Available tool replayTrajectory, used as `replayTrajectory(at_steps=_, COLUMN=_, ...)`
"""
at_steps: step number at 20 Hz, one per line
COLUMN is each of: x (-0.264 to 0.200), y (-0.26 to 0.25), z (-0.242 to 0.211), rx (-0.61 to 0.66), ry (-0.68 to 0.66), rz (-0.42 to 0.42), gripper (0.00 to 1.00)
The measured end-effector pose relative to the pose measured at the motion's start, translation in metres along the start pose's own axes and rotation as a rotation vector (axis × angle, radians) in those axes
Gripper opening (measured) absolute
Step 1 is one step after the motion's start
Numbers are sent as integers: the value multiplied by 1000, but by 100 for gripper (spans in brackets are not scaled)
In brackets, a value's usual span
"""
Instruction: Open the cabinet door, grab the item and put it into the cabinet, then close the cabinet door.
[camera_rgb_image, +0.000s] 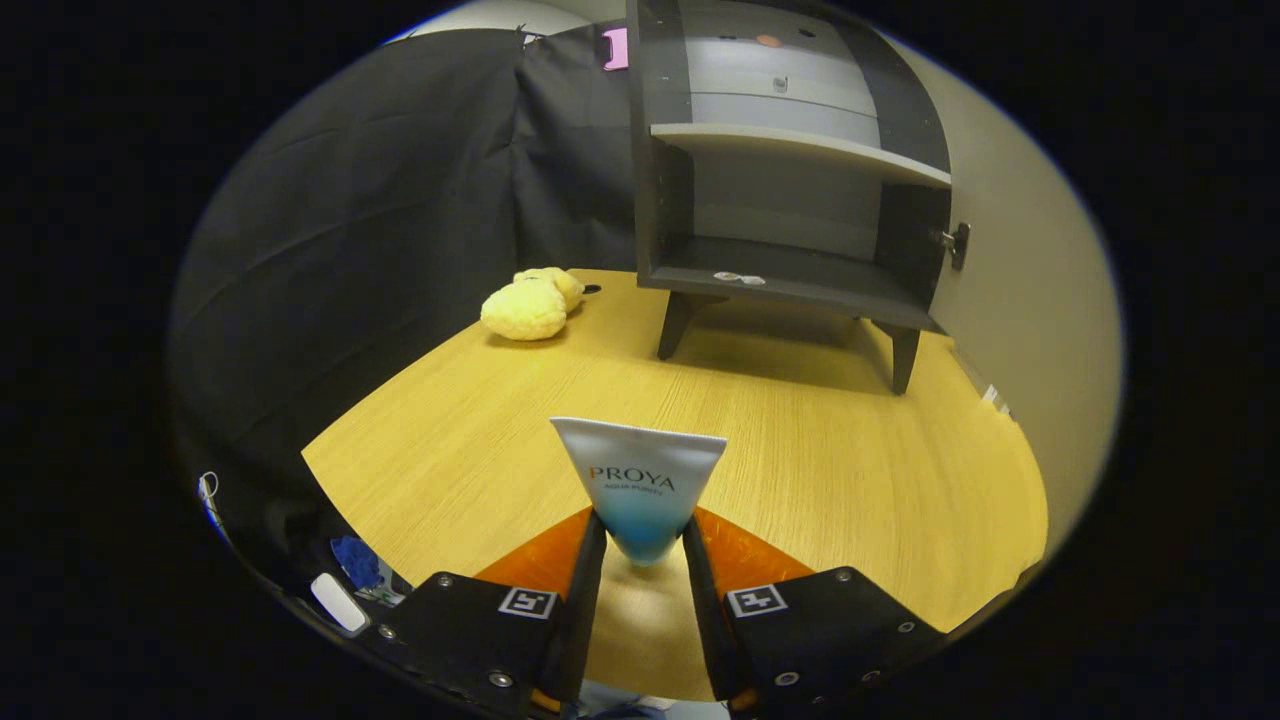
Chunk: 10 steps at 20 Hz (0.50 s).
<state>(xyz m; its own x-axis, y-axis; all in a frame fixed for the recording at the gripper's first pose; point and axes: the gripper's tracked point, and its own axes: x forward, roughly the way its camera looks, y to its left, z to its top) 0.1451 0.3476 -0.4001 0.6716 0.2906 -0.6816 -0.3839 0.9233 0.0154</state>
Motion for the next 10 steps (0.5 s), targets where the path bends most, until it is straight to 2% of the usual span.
replayTrajectory(at_steps=10, x=-9, y=-49, z=134, rx=54, ry=-94, rz=-67, gripper=47)
